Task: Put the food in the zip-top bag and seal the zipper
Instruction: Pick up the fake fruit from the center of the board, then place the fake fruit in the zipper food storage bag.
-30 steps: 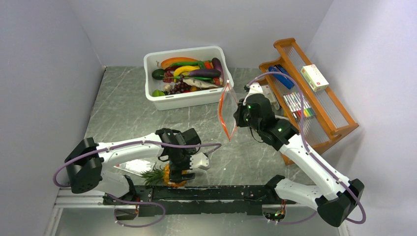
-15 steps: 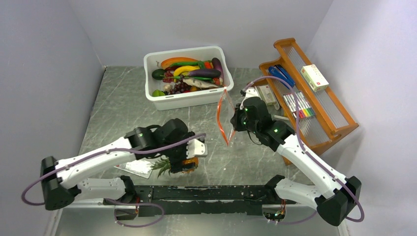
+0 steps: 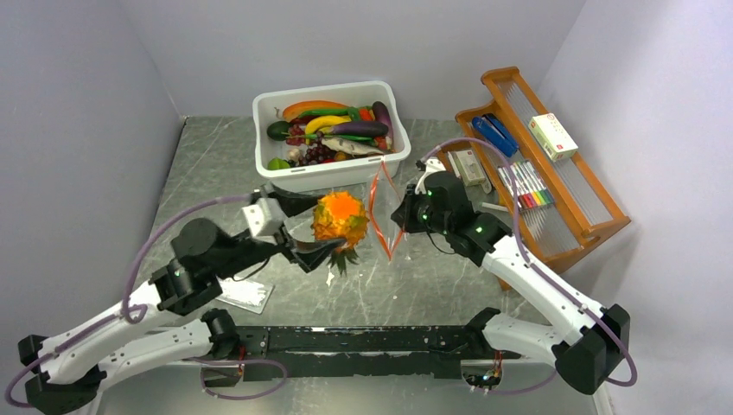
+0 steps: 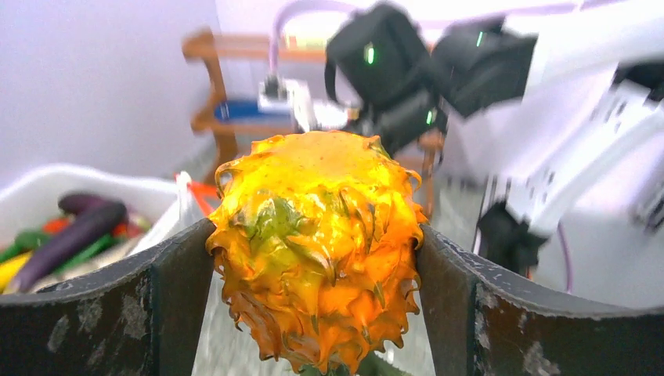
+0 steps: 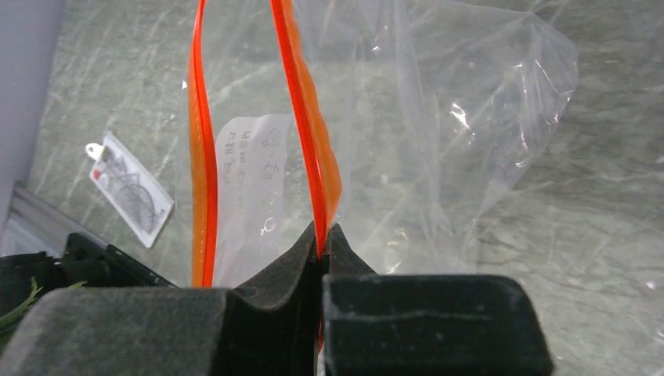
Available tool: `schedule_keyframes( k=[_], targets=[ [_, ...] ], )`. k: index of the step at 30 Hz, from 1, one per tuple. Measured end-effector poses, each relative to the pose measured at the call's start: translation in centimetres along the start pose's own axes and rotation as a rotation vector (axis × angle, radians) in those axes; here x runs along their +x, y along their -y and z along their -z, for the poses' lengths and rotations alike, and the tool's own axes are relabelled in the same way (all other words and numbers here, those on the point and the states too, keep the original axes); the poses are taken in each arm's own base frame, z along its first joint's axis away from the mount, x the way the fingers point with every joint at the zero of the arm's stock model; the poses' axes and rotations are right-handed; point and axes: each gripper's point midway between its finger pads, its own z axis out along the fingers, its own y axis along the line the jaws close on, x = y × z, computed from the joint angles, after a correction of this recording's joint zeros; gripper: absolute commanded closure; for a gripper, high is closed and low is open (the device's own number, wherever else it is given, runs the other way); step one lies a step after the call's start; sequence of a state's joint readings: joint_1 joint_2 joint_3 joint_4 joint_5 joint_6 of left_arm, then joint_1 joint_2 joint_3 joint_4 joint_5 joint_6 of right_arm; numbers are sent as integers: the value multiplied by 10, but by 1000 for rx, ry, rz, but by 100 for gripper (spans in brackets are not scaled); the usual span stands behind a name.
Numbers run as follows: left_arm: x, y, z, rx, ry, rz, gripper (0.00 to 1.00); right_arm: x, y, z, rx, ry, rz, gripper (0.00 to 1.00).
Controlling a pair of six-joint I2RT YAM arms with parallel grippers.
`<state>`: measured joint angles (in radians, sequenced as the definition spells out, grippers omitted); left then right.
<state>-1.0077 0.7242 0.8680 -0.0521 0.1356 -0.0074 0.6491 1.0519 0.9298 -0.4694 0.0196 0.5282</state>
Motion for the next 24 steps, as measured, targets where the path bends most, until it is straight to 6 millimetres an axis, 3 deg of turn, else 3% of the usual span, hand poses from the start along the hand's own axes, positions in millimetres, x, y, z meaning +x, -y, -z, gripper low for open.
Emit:
schedule_keyframes(
  k=[3, 9, 13, 17, 24],
  targets=[
    [-31, -3, 6, -29, 220, 39, 68, 1, -10, -5, -45, -13, -21, 100],
    [-57, -6, -13, -30, 360, 40, 69, 3, -28, -12, -136, -45, -34, 100],
    [-58, -9, -25, -33, 391, 27, 70, 6, -38, -13, -179, -60, -33, 100],
    [-57, -16, -25, -72, 457, -9, 69, 1, -47, -10, -218, -46, -43, 100],
    [-26, -31, -34, -119, 472, -30, 72, -2, -53, -3, -249, -38, -46, 100]
  ],
)
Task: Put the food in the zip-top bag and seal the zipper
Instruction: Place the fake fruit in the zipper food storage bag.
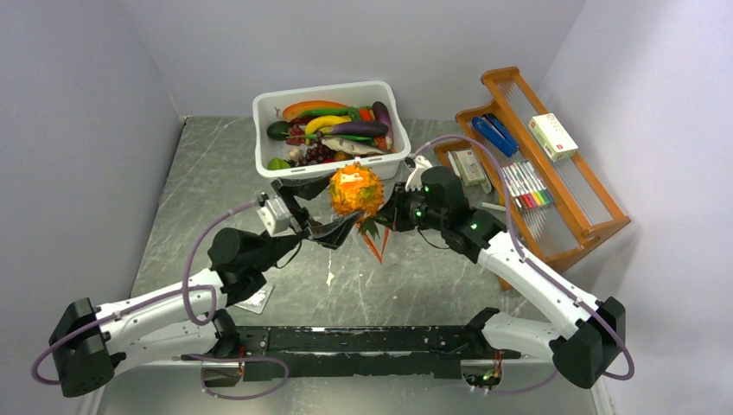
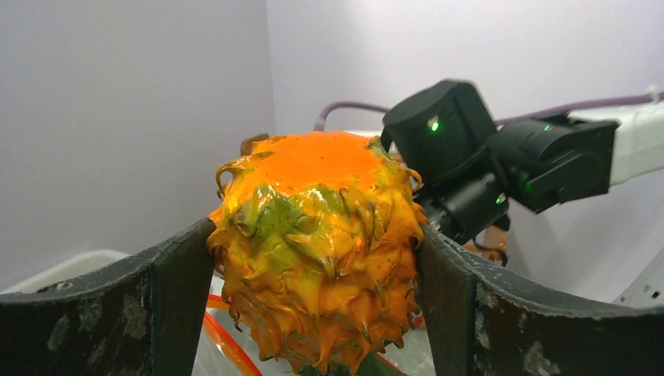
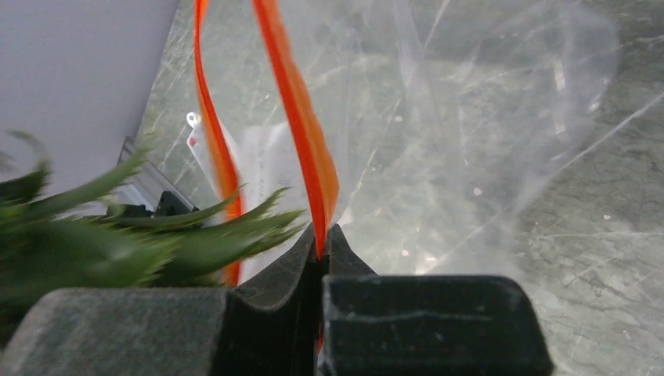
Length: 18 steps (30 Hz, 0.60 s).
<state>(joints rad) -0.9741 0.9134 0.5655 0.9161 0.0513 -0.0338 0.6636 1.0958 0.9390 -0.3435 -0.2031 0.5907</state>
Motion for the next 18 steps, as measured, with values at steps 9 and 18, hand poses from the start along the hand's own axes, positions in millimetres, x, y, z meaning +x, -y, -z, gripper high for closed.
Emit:
schedule_keyframes(
  k=[9, 18],
  targets=[
    [25, -14, 9, -36, -44, -80, 75, -14, -14, 10, -24, 11, 13, 100],
    [36, -30, 13, -92, -132, -184, 77, -19, -18, 11, -35, 20, 4, 100]
  ],
)
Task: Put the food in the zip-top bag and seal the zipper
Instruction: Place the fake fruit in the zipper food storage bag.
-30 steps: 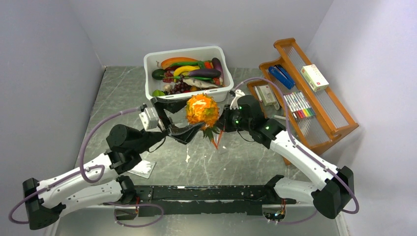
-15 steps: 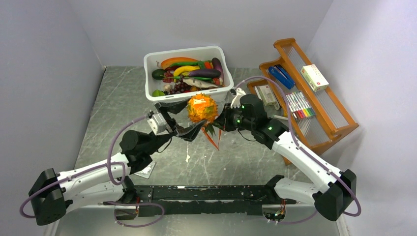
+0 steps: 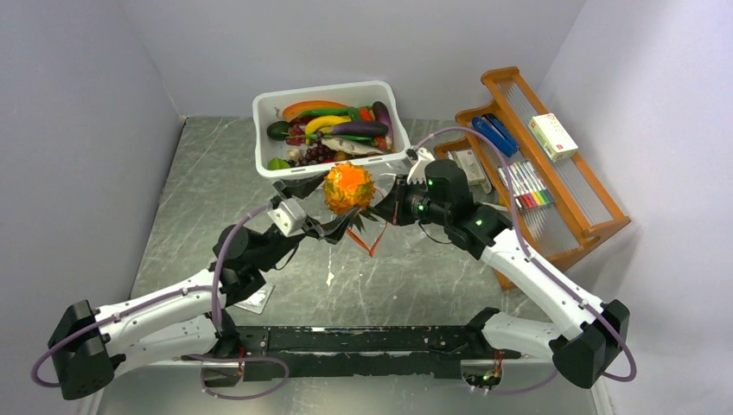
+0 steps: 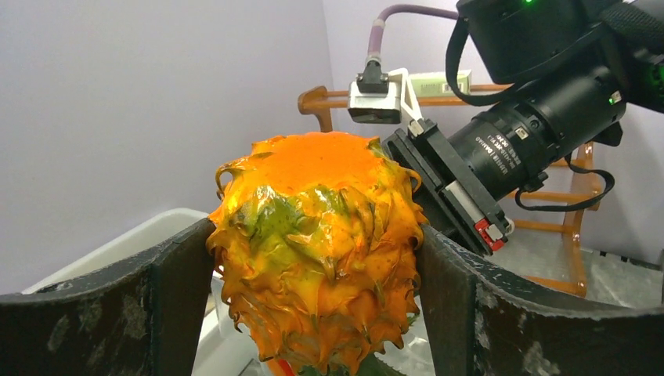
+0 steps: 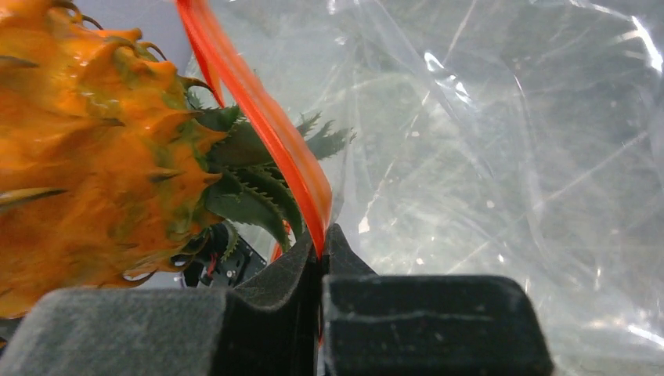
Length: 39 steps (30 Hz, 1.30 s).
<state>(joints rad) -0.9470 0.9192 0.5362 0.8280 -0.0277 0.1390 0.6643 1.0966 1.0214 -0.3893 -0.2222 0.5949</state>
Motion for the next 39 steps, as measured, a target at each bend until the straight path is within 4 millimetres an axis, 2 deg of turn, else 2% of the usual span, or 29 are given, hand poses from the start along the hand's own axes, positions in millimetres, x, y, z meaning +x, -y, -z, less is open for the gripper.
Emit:
schedule_keyframes(
  k=[8, 14, 18, 23, 28, 32, 36, 39],
  targets=[
    [22, -1, 8, -5, -106, 28, 77, -14, -10, -1, -24, 39, -31, 100],
    [28, -4, 42, -49, -5, 194, 76, -25, -28, -4, -110, 76, -72, 100],
    [7, -2, 39, -32, 90, 243, 77, -20, -35, -10, -167, 57, -101, 100],
    [-37, -1, 32, 5, 225, 252, 77, -5, -37, -15, -206, 8, -131, 100],
    [-68, 0, 34, 37, 312, 238, 78, 0, -42, -14, -246, -5, -163, 100],
    [-70, 2, 37, 52, 336, 216, 78, 3, -50, -13, -304, -13, -196, 100],
    [-53, 4, 42, 53, 305, 179, 78, 5, -54, -12, -328, -23, -221, 100],
    [-48, 4, 46, 50, 284, 160, 78, 4, -55, -10, -331, -20, -221, 100]
  ],
)
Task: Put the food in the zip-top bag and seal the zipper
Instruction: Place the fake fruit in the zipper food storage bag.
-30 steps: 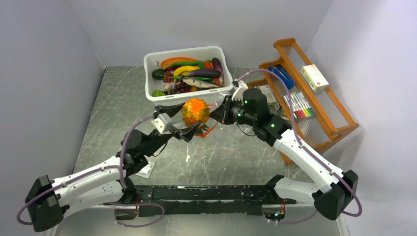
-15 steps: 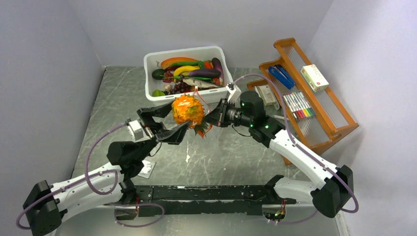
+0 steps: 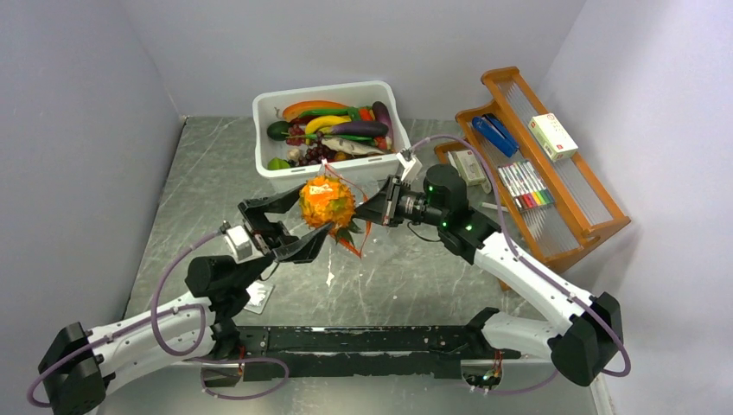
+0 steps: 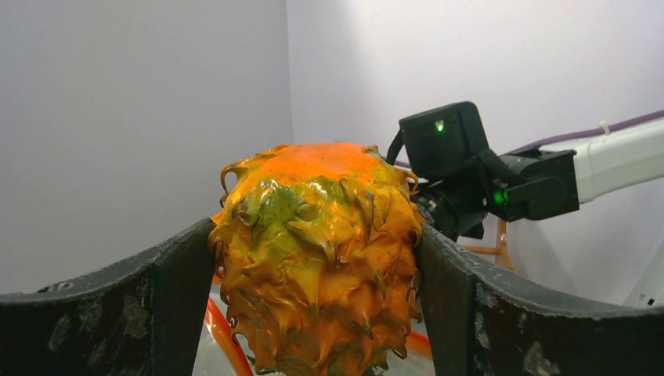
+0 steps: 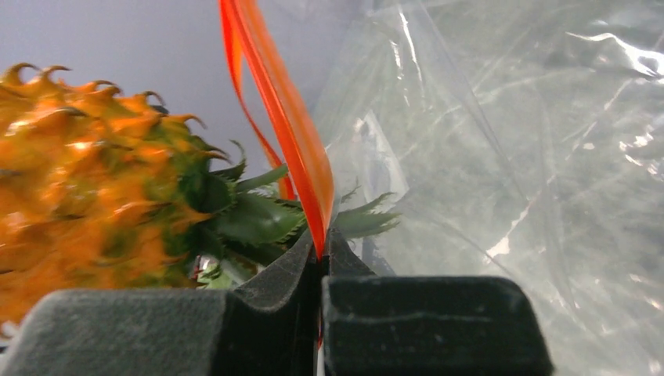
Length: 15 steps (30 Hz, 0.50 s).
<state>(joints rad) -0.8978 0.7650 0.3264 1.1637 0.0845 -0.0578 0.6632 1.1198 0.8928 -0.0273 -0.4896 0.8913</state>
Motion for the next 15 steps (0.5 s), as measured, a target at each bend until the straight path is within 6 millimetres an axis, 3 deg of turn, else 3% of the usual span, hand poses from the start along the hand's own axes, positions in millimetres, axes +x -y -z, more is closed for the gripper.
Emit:
schedule_keyframes(
  k=[7, 15],
  targets=[
    [18, -3, 13, -7, -73, -59, 78, 2, -19, -1, -92, -36, -17, 100],
    [34, -12, 20, -40, -156, -102, 78, 3, -15, -2, -80, -39, -20, 100]
  ],
)
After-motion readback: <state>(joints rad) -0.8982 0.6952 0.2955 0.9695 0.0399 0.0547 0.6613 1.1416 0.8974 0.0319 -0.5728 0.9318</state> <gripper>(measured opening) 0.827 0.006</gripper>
